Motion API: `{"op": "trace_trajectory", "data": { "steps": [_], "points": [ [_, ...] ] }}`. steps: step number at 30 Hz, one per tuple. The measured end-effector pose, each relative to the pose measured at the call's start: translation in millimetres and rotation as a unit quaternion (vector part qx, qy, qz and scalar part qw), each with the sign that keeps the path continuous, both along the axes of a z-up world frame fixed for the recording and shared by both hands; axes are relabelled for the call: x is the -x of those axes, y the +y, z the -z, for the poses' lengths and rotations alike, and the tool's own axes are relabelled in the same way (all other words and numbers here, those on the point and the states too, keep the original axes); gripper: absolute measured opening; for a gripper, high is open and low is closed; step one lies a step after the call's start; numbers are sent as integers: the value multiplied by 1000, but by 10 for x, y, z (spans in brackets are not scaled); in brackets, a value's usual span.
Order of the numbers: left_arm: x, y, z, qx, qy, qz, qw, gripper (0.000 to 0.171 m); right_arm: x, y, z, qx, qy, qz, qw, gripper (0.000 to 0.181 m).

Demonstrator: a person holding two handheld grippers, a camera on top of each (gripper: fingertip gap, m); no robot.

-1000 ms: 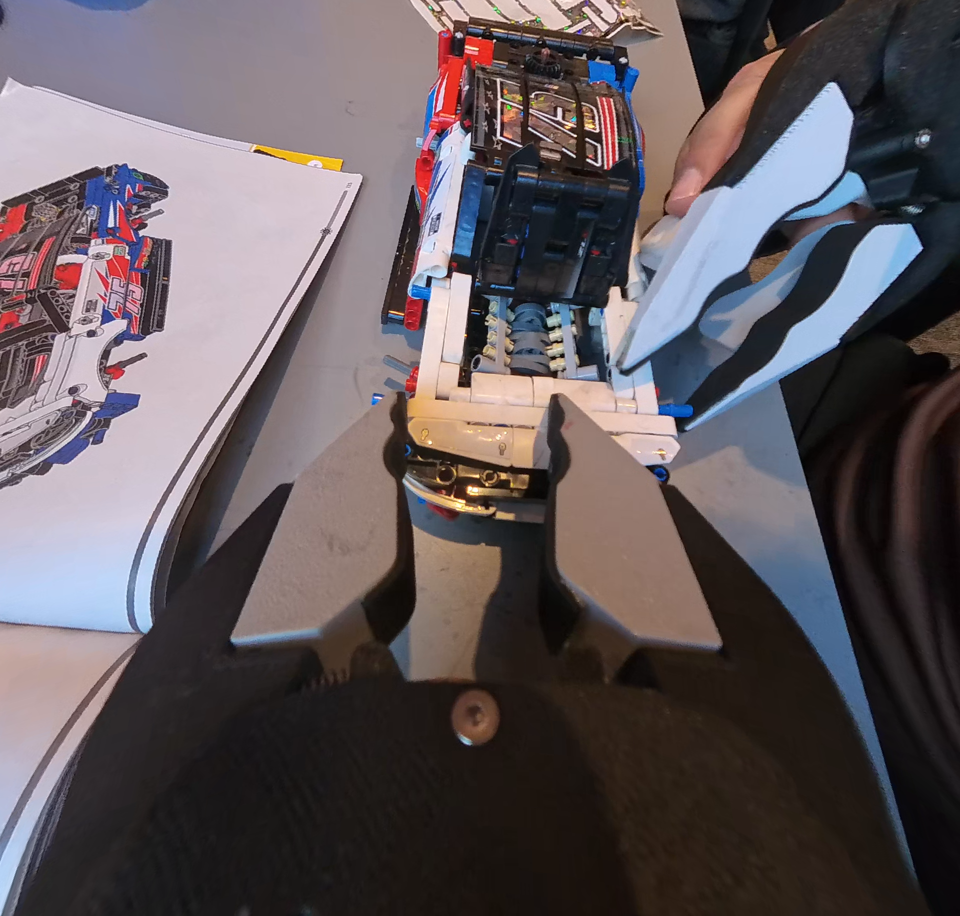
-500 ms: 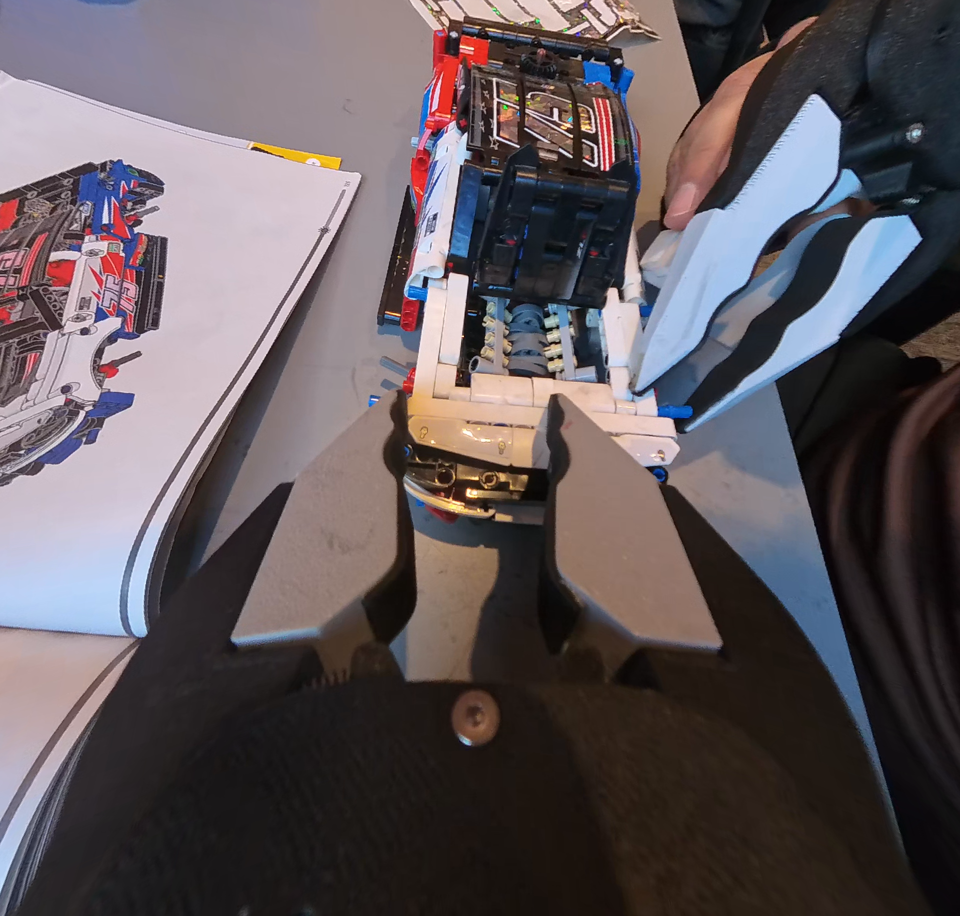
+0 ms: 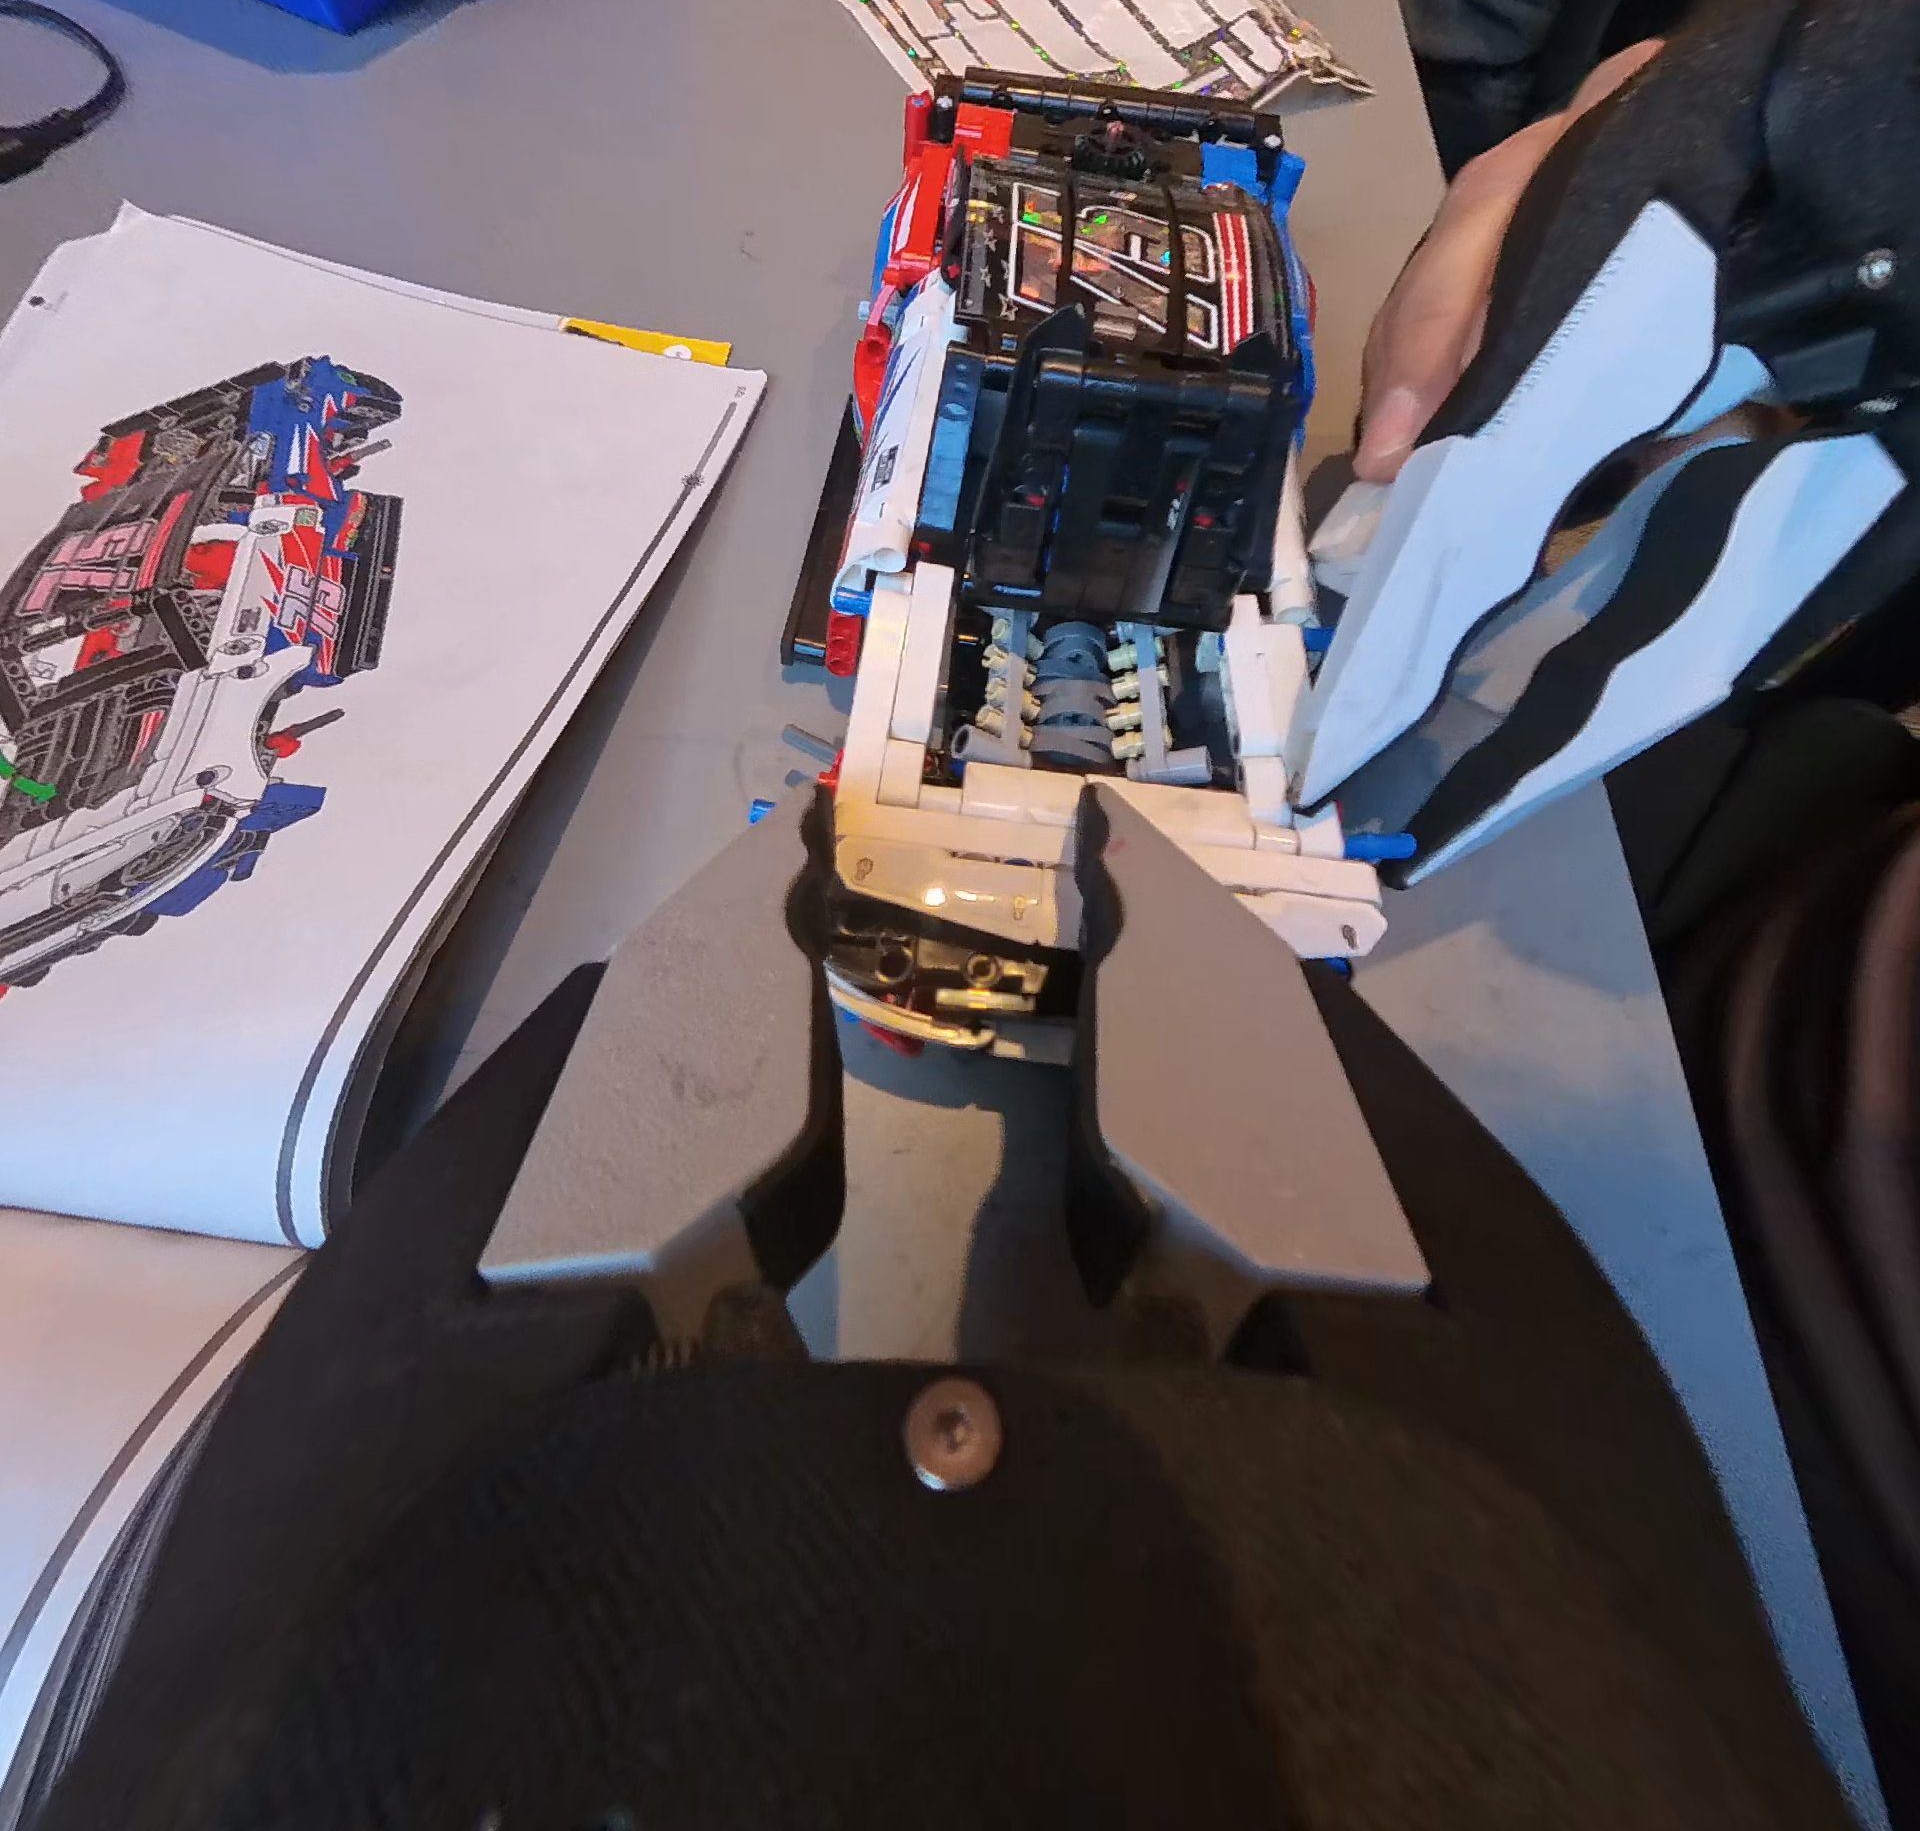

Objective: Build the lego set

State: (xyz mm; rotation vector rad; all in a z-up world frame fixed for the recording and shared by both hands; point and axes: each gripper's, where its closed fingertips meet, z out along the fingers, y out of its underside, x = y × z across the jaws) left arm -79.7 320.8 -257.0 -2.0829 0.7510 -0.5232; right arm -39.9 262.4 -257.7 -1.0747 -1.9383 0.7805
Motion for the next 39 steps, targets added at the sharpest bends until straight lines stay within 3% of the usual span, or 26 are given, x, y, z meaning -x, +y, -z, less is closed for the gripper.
{"op": "trace_trajectory", "data": {
  "steps": [4,5,7,12,17,20,23,28,31,35,39],
  "points": [
    [-9,-15,-1,-10,10,1,1000,44,-13,-34,-3,30,-3,-15,999,21],
    [-43,-45,1,-10,9,14,1000,28,-13,-41,-2,39,-4,-18,999,17],
    [-59,-41,1,-24,24,12,999,26,-11,-42,-6,53,-3,-22,998,15],
    [-40,-68,-36,-44,34,11,998,32,-10,-16,-13,34,2,-10,999,22],
    [-145,-348,-247,-122,41,85,988,47,-113,45,-150,63,23,29,997,23],
    [-207,-471,-194,-167,136,121,969,46,-145,112,-194,-27,45,53,997,24],
    [-341,-552,-125,-172,175,143,959,46,-123,24,-119,-127,43,48,990,25],
    [-352,-546,-9,-200,249,122,940,29,-55,40,-83,-247,53,59,966,21],
    [-376,-553,62,-226,306,108,919,25,-58,-30,-41,-286,54,31,956,17],
    [-360,-514,60,-260,346,69,899,19,-92,-73,-55,-248,58,33,966,15],
    [-377,-487,74,-287,373,43,882,16,-18,-36,-66,-314,69,24,947,14]
  ]
}}
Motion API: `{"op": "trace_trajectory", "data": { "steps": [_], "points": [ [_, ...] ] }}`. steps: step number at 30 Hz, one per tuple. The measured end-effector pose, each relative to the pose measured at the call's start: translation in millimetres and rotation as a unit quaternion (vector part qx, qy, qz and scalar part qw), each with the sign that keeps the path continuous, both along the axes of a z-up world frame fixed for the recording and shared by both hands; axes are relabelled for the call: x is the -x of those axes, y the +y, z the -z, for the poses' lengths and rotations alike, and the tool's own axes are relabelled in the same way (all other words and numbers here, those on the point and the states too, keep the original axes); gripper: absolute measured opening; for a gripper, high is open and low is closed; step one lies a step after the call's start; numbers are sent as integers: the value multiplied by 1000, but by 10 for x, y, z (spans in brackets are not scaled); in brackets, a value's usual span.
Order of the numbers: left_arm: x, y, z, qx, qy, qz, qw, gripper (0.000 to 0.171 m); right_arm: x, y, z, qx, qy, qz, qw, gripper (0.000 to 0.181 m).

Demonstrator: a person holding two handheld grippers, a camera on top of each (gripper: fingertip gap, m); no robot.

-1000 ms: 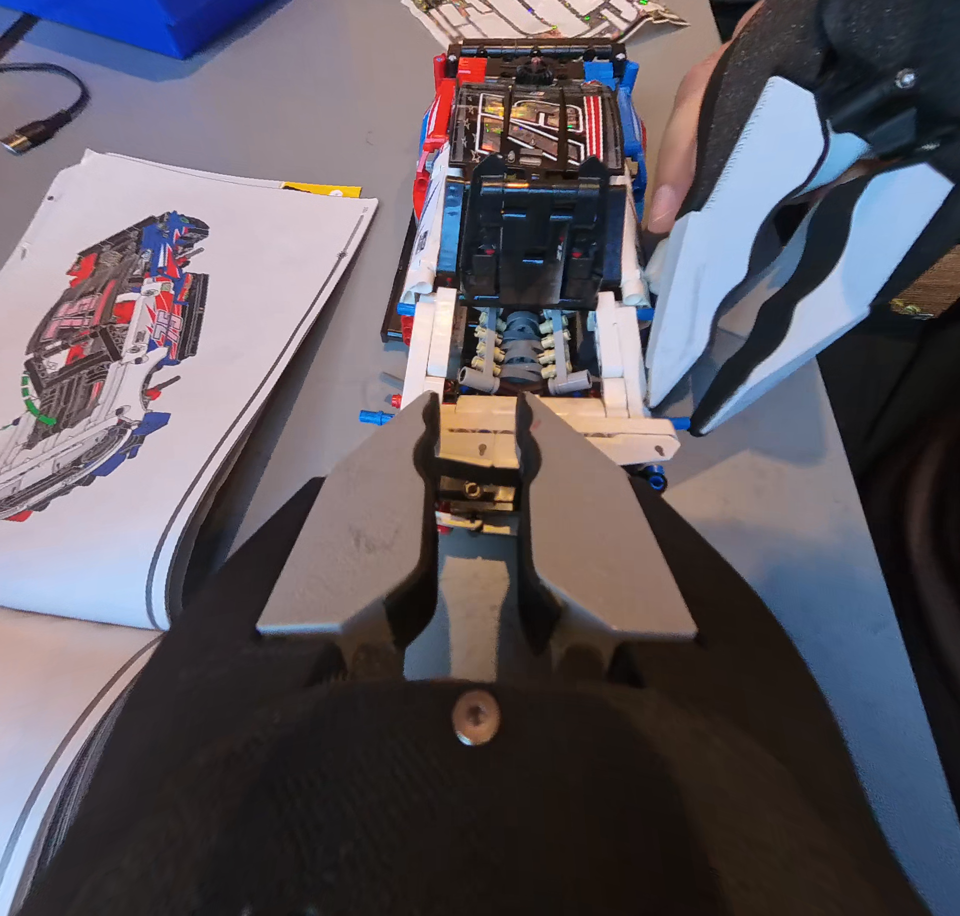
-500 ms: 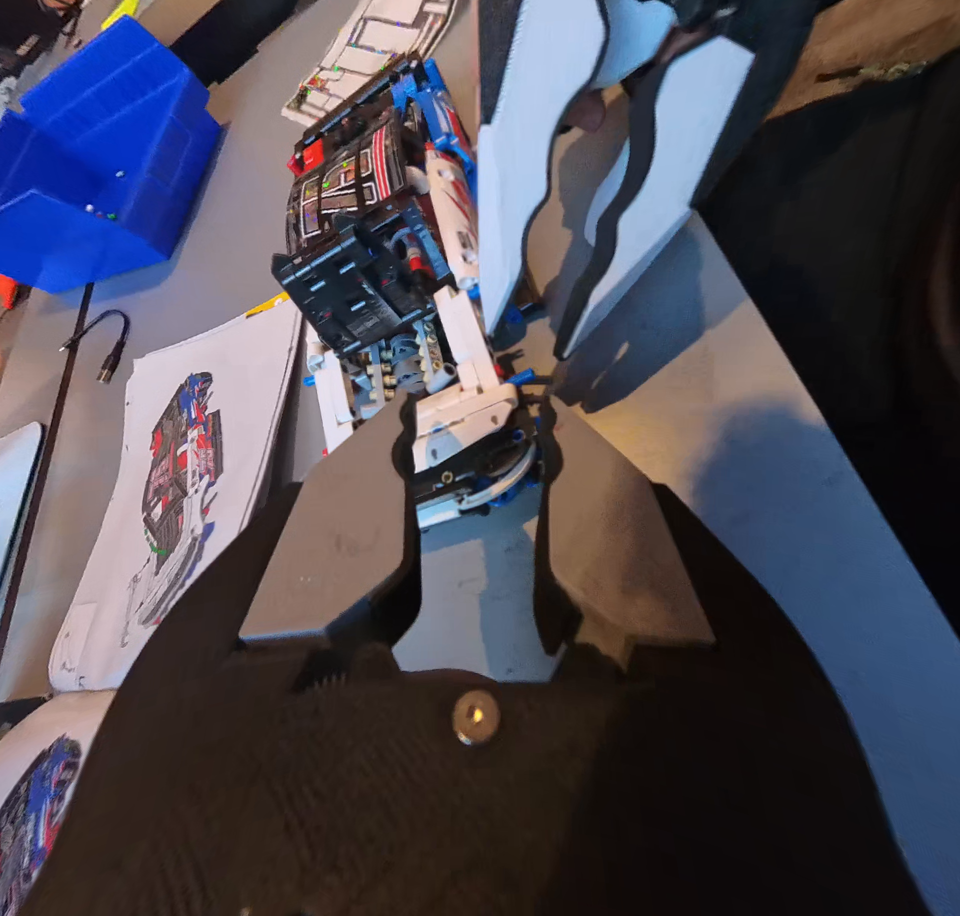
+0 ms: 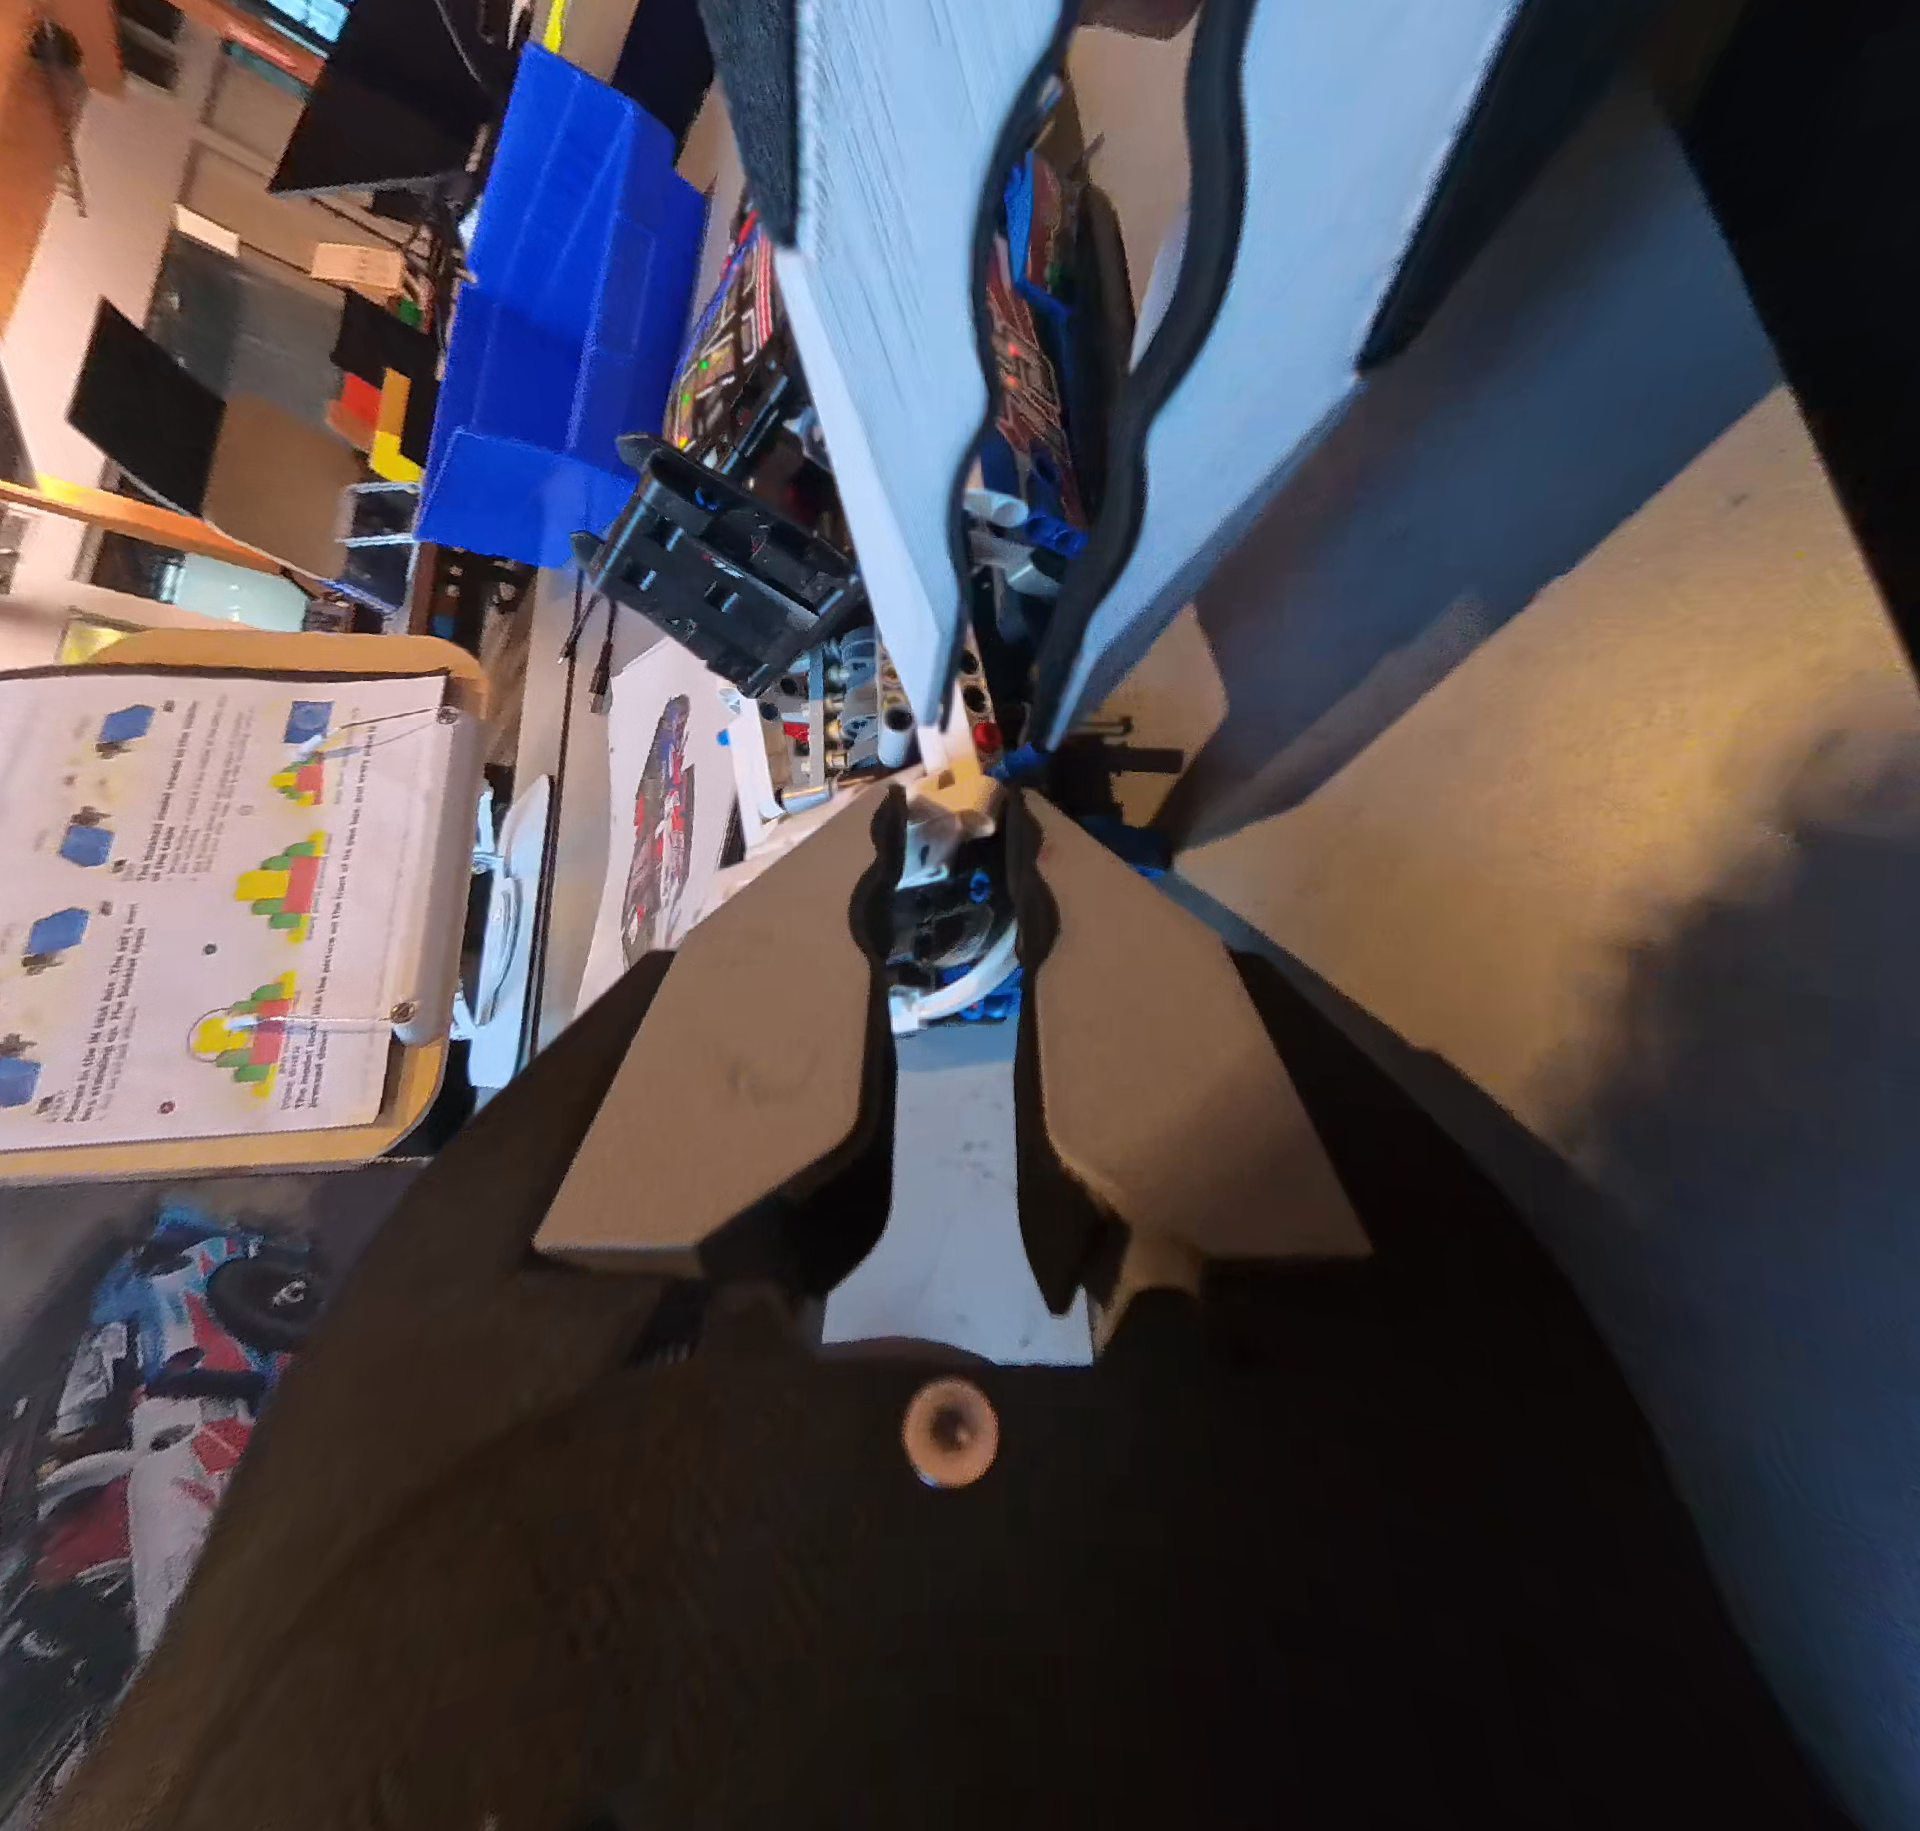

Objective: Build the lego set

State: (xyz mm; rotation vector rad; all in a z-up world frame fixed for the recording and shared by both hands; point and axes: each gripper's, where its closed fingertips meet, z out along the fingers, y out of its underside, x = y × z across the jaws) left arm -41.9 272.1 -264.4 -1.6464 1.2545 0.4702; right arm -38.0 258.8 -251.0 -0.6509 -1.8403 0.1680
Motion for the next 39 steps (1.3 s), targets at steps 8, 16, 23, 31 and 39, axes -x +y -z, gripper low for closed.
{"op": "trace_trajectory", "data": {
  "steps": [8,16,23,31,39],
  "points": [
    [-45,-43,-7,-25,3,4,1000,18,-11,-14,87,-80,-7,-21,997,13],
    [24,-23,-22,-18,35,13,999,25,64,32,137,-110,-12,-14,994,18],
    [24,-18,6,-15,39,19,999,18,34,4,147,-110,-12,-20,994,16],
    [46,-17,-30,-26,37,16,999,14,113,10,103,-135,12,-13,991,5],
    [46,9,-44,-34,23,16,999,13,91,48,-23,-127,48,-3,991,5]
  ]
}}
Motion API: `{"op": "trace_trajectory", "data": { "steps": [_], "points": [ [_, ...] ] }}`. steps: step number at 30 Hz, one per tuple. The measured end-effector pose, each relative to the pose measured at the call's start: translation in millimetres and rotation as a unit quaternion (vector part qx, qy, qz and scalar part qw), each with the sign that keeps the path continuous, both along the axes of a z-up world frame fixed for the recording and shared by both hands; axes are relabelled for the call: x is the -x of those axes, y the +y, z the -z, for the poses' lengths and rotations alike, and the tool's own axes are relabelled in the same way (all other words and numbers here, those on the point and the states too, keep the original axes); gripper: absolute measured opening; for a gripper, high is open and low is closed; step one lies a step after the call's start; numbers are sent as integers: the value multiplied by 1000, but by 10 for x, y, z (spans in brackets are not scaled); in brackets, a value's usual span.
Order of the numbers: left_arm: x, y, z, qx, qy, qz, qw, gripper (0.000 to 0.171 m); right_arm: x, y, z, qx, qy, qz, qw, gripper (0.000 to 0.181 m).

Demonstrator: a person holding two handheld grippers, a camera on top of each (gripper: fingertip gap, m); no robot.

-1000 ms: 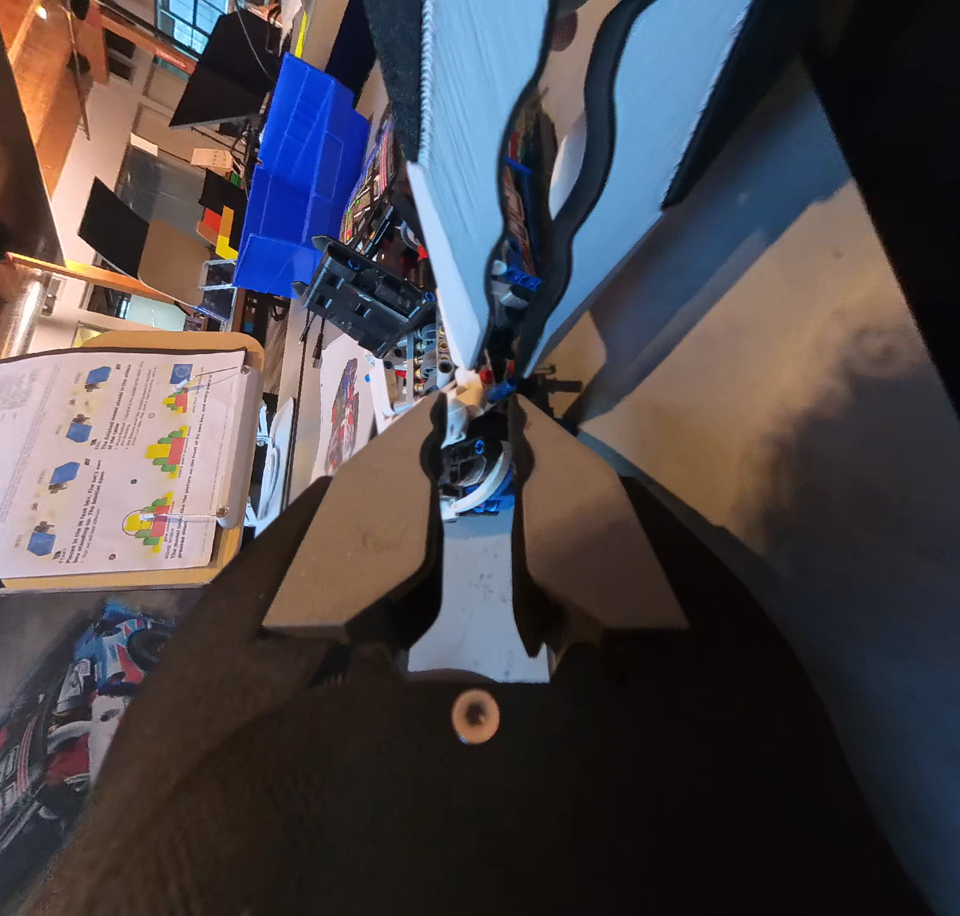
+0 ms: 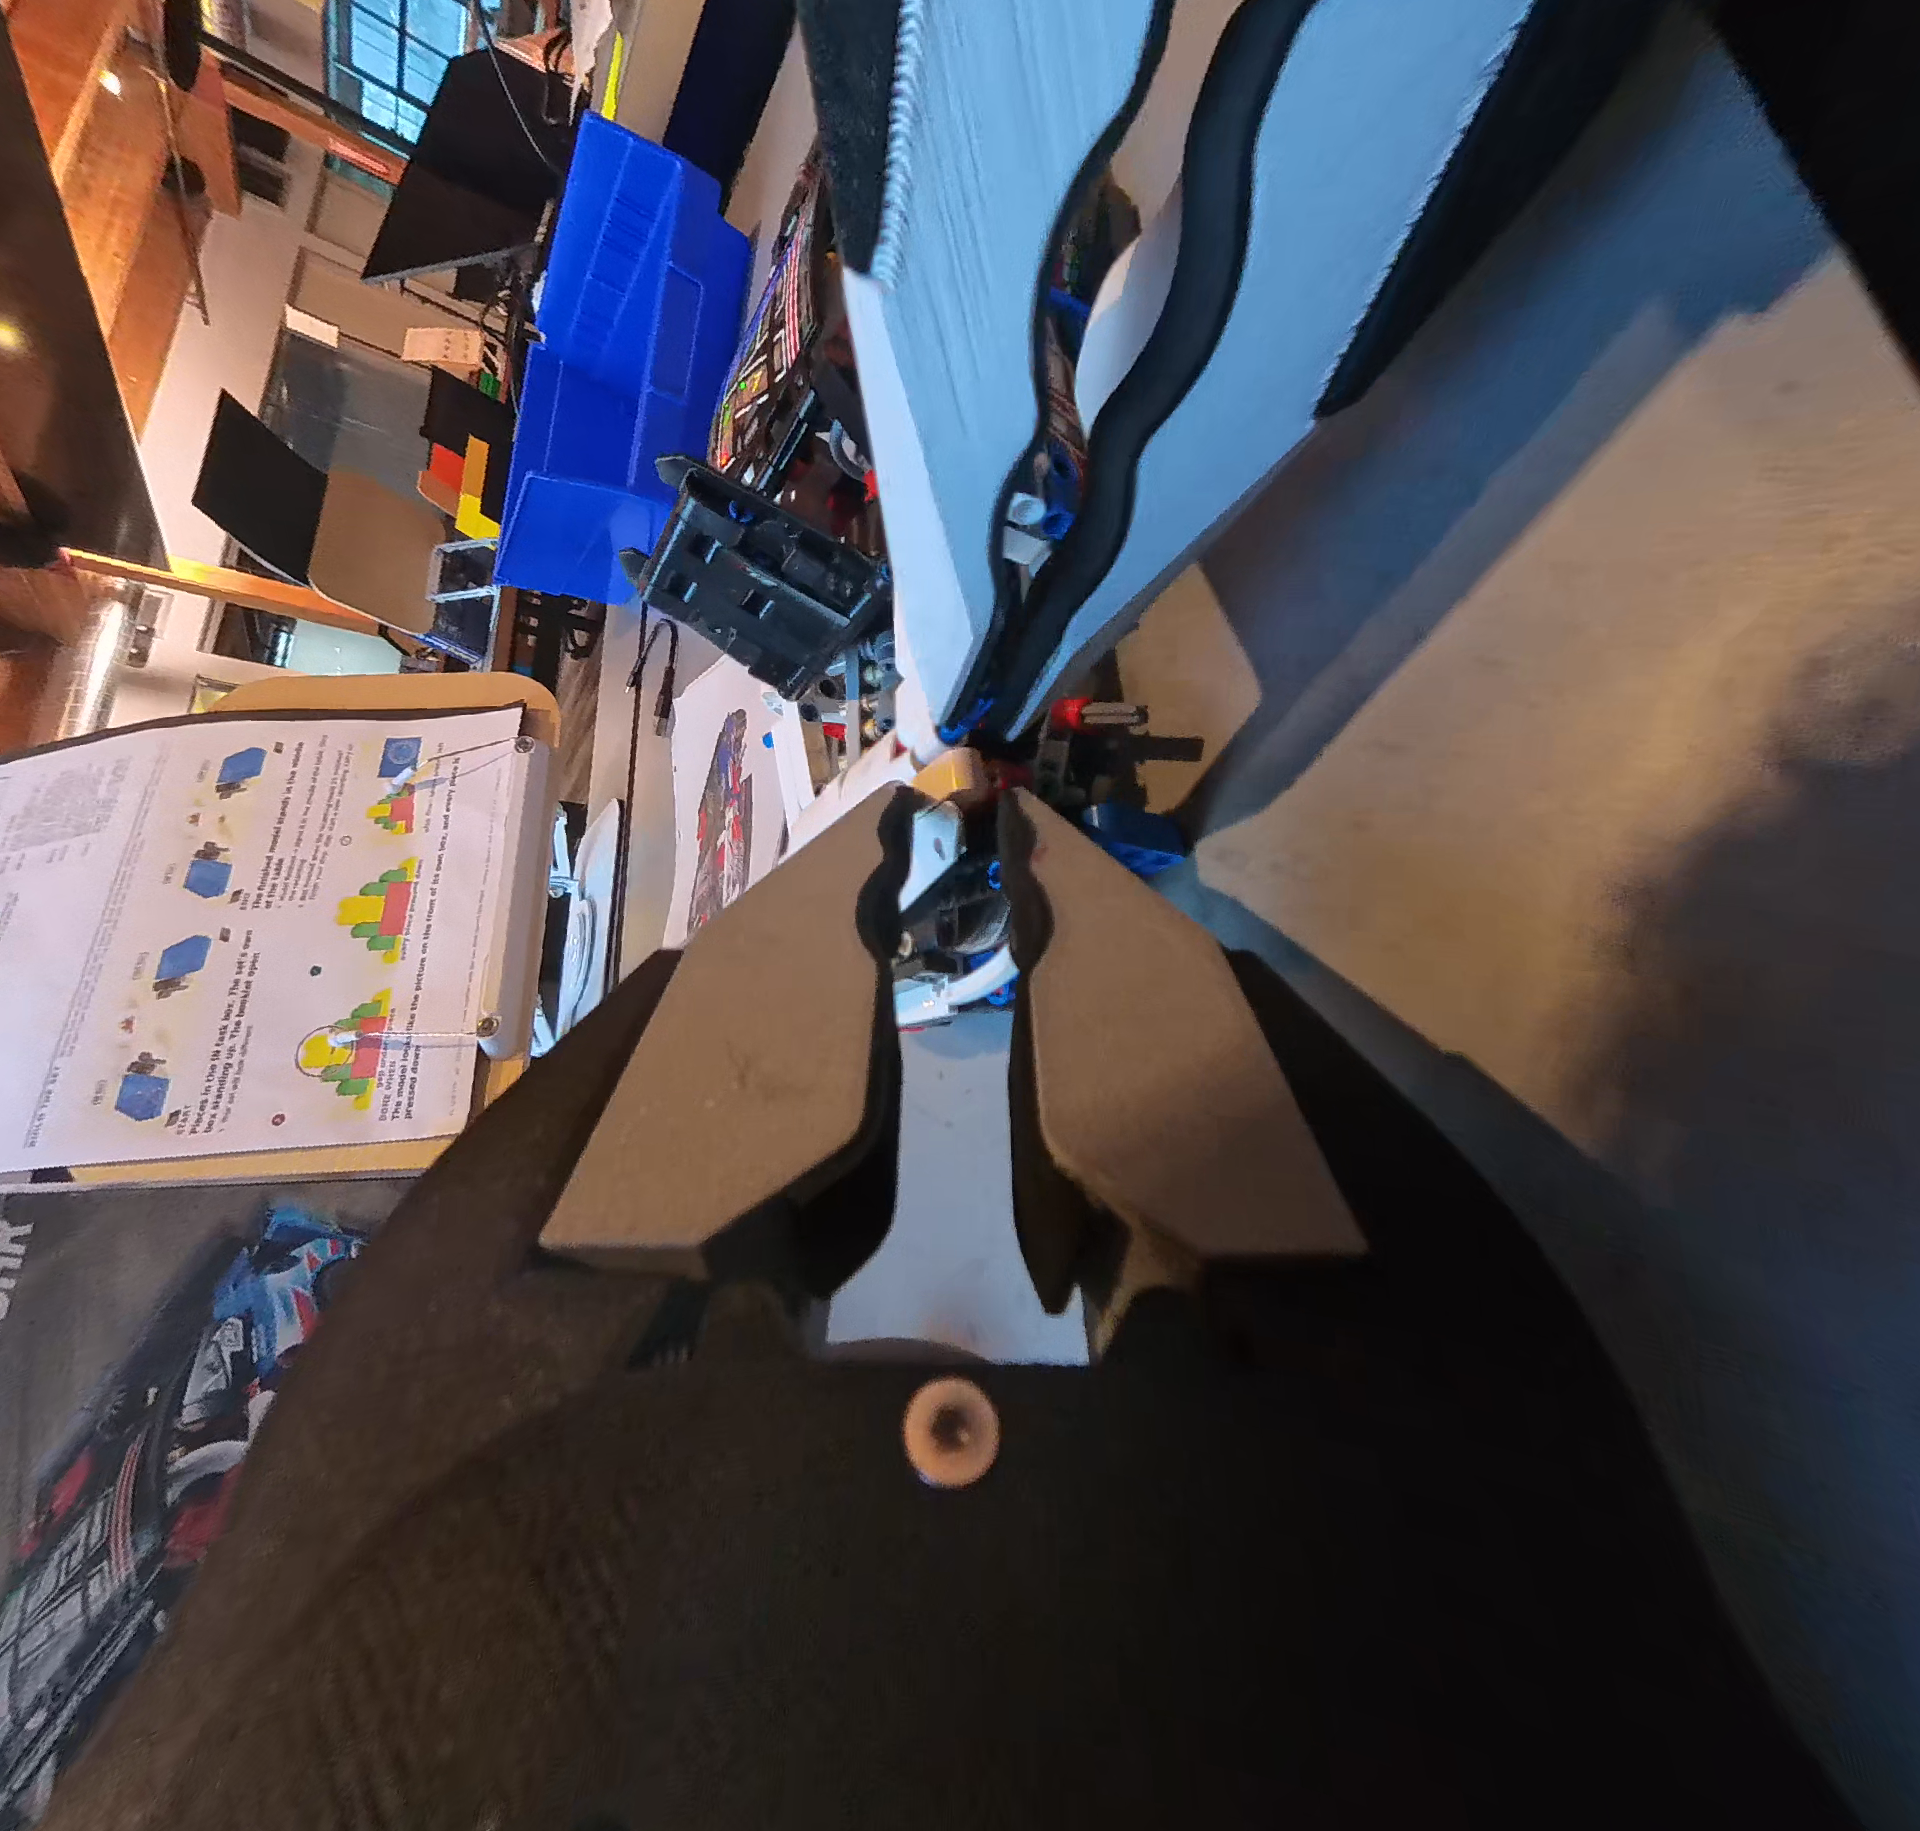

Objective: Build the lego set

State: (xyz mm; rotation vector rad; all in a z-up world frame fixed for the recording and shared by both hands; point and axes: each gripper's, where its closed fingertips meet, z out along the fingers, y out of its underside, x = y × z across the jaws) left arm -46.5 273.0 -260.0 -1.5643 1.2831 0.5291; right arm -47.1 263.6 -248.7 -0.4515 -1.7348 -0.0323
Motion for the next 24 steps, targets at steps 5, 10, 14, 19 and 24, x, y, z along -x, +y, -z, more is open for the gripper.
{"op": "trace_trajectory", "data": {
  "steps": [5,10,14,19,24],
  "points": [
    [6,51,12,-17,24,-13,999,11,13,28,13,-4,1,5,1000,5],
    [8,55,-3,-44,39,-24,998,8,14,35,23,-7,-1,5,1000,4],
    [-34,-1,-8,-69,48,-2,996,6,13,29,31,-16,-4,8,1000,4],
    [-40,3,0,-85,41,14,995,7,4,22,41,-26,-5,7,1000,5],
    [-58,29,36,-80,39,8,996,17,4,41,33,-24,-4,9,1000,5]
  ]
}}
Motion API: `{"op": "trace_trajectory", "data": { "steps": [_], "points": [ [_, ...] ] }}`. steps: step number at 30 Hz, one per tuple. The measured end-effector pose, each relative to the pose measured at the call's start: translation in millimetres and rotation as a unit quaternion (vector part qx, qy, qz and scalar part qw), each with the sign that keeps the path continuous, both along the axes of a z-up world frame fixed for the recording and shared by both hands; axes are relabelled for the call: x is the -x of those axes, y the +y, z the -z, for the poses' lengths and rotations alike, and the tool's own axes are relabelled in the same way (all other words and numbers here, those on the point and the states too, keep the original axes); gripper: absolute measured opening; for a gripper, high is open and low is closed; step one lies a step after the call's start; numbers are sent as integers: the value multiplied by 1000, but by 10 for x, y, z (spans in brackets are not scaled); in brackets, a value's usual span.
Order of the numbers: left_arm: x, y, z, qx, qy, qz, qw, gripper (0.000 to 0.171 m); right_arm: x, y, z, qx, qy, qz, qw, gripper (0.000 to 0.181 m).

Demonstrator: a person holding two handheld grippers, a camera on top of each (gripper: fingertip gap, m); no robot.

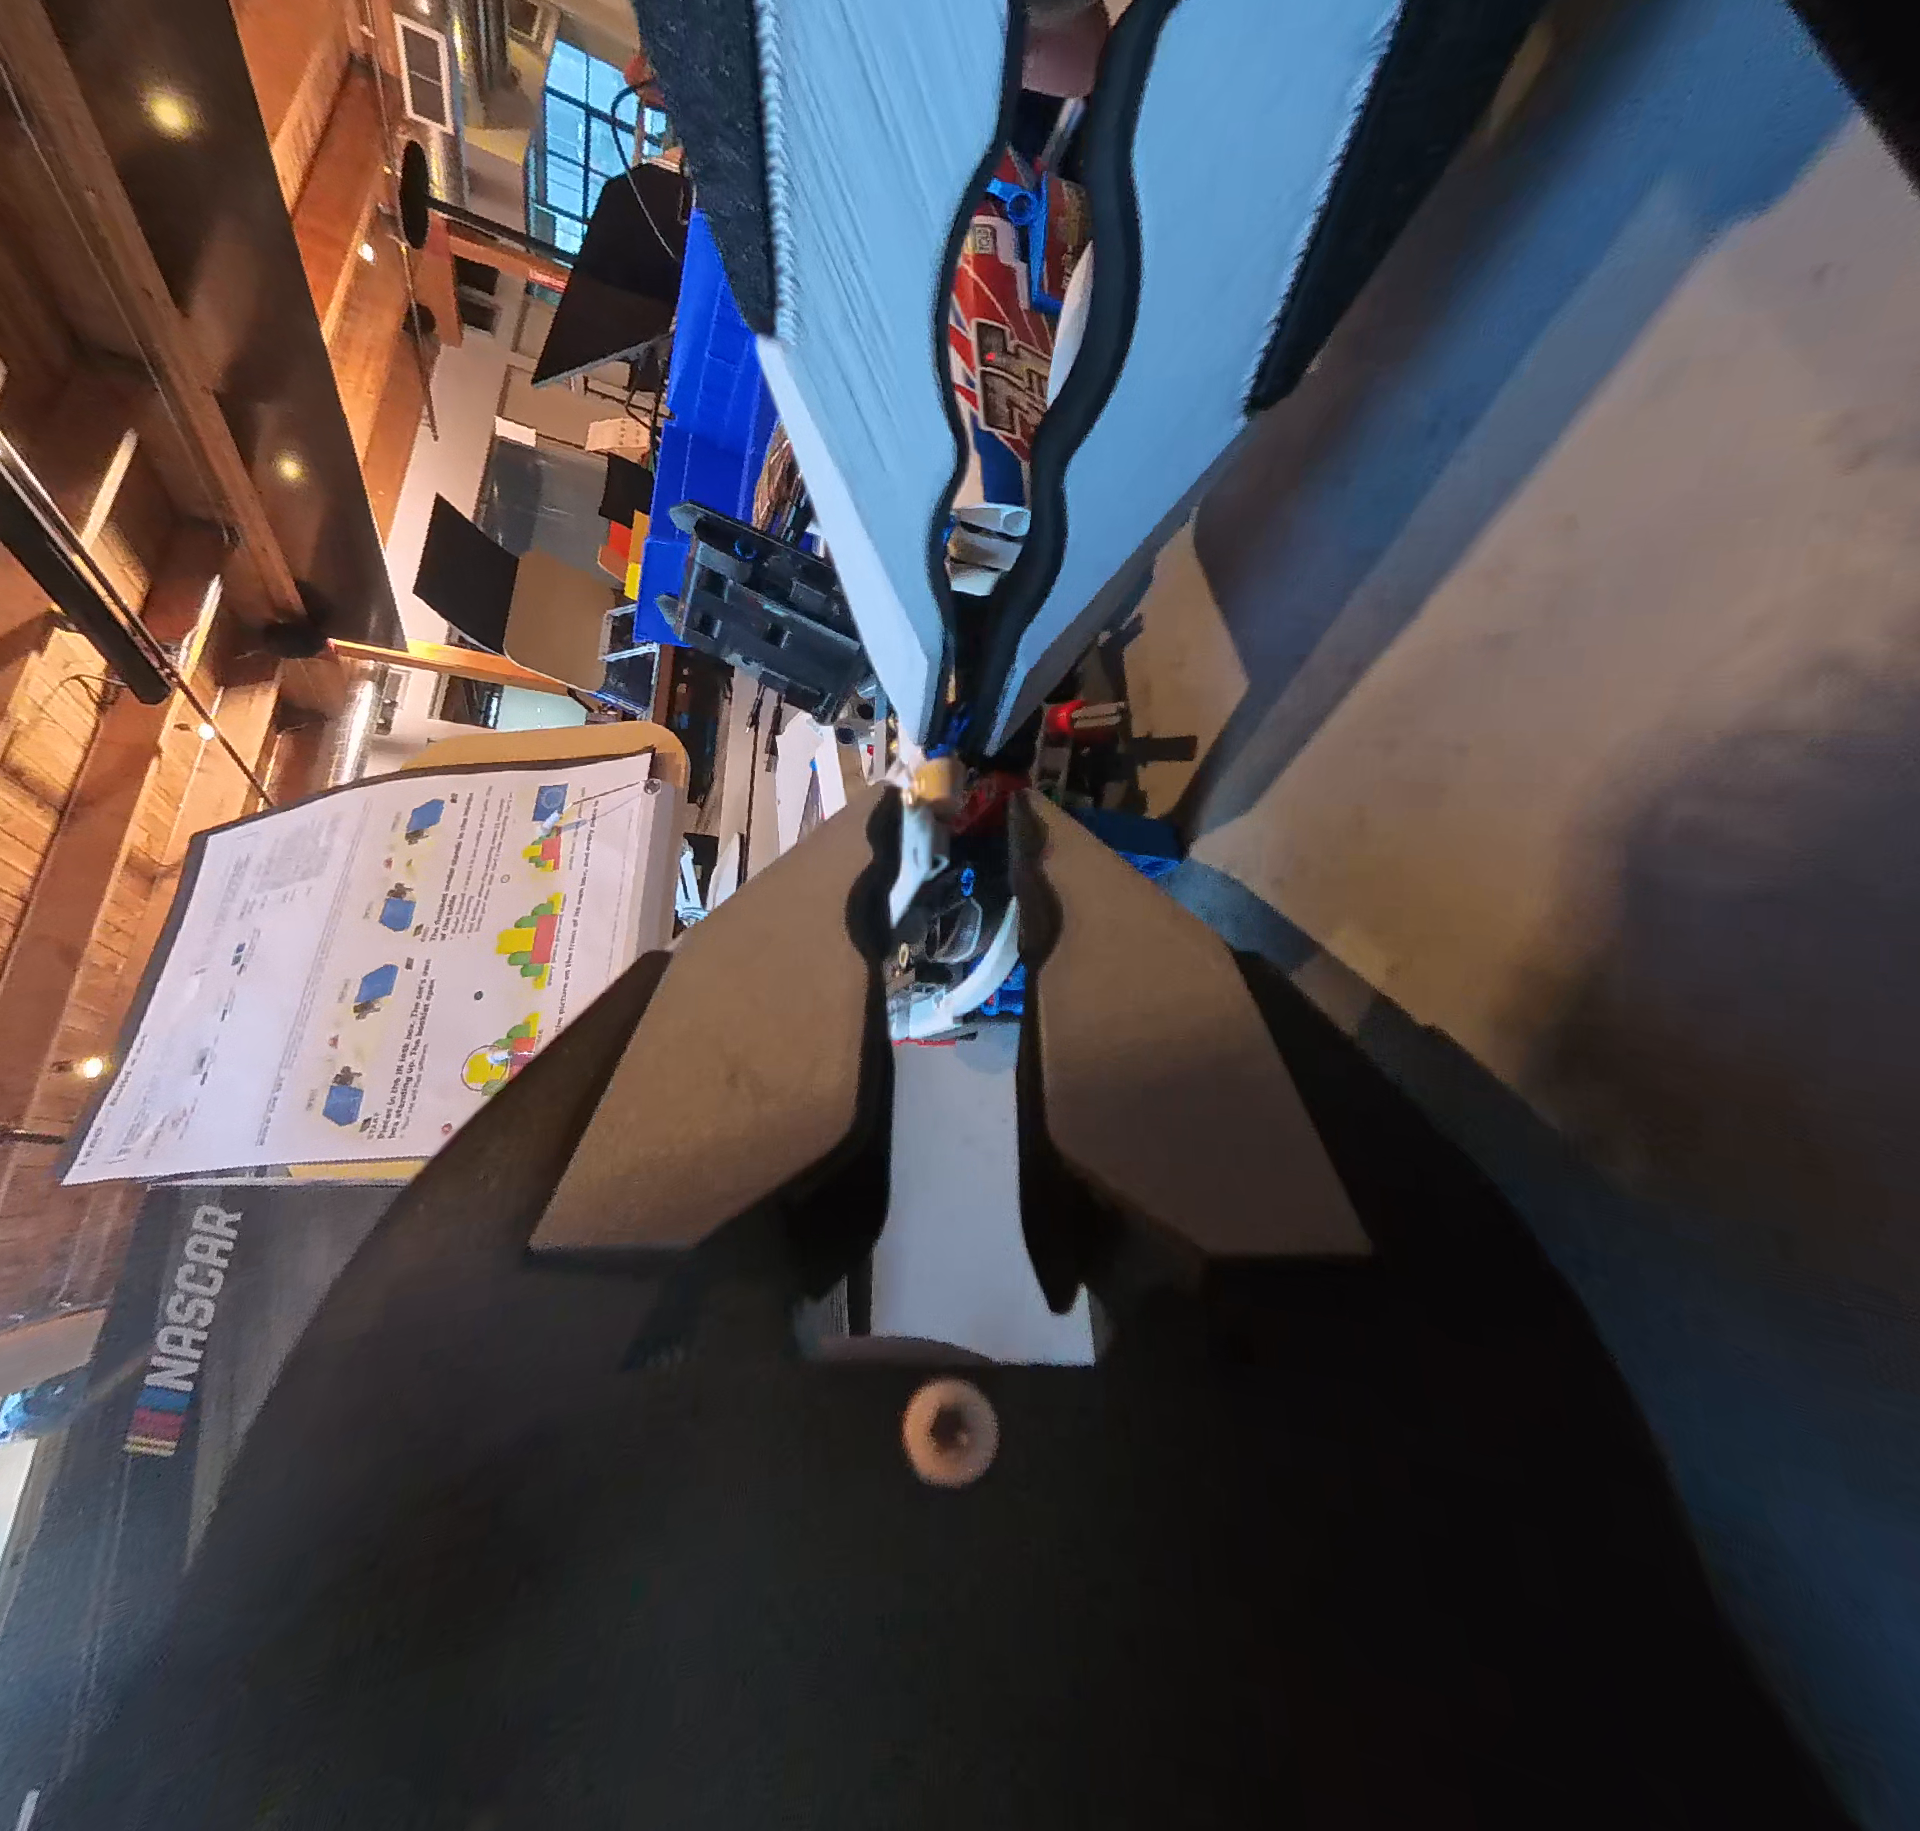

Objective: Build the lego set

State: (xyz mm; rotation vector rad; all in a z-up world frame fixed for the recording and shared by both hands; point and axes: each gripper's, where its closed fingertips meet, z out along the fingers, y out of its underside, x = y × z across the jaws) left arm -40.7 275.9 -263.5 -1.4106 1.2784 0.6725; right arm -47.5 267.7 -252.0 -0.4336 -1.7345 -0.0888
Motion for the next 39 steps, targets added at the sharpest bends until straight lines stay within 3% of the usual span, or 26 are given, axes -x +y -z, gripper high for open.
{"op": "trace_trajectory", "data": {
  "steps": [8,18,24,29,34,36,38,39],
  "points": [
    [4,25,-27,1,1,-9,1000,8,-1,0,17,3,-4,-3,1000,5],
    [-16,13,-13,-10,-12,56,998,6,-4,8,17,-5,-1,3,1000,5],
    [-9,17,-15,-10,-21,53,998,6,1,11,10,18,6,5,1000,5],
    [-5,15,13,-15,-7,54,998,7,-56,-8,27,135,-22,-2,991,16],
    [-3,16,10,-24,-1,57,998,7,-117,-91,-86,360,-57,-16,931,31],
    [-1,14,9,-31,8,56,998,7,-76,-54,-110,410,-84,3,908,45],
    [2,14,7,-33,8,54,998,7,-63,-15,-42,438,-133,32,889,38],
    [3,16,6,-33,9,53,998,7,-51,50,4,442,-148,60,883,45]
  ]
}}
